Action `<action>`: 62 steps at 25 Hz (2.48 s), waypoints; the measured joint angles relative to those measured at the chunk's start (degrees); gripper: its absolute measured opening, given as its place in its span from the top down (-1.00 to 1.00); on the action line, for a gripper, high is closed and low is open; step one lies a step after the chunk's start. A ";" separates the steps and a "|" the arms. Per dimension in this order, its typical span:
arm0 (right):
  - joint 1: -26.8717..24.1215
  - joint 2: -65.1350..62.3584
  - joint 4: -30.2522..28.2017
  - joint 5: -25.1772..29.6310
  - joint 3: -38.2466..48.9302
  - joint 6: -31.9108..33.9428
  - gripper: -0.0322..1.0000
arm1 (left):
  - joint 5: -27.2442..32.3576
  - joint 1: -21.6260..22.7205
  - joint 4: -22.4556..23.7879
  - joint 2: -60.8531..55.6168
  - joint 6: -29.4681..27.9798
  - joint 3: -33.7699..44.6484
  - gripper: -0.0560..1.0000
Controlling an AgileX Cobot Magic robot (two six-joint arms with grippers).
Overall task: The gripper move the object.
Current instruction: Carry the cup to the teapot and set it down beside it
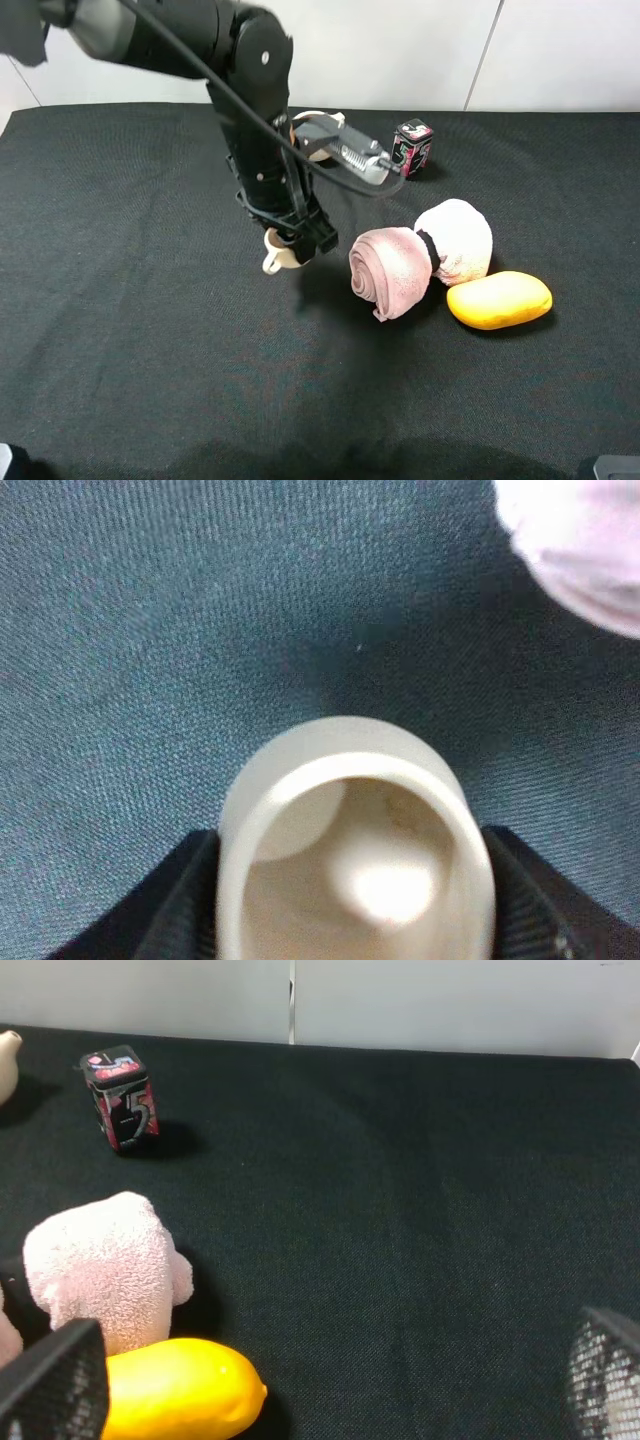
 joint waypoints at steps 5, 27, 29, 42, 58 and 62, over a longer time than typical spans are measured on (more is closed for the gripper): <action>0.00 0.00 0.00 0.00 0.00 0.00 -0.41 | 4.75 0.00 0.00 0.00 -1.07 -6.15 -0.19; 0.00 0.00 0.00 0.00 0.00 0.00 -0.41 | 15.04 1.04 0.48 0.05 -1.83 -24.80 -0.19; 0.00 0.00 0.00 0.00 0.00 0.00 -0.41 | 15.74 2.14 0.48 0.05 -1.83 -24.80 -0.19; 0.00 0.00 0.00 0.00 0.00 0.00 -0.41 | 18.29 11.91 1.07 0.05 -1.94 -24.80 -0.19; 0.00 0.00 0.00 0.00 0.00 0.00 -0.41 | 18.29 22.91 5.51 0.05 -4.37 -24.80 -0.19; 0.00 0.00 0.00 0.00 0.00 0.00 -0.41 | 18.29 24.73 5.92 0.15 -4.37 -24.80 -0.19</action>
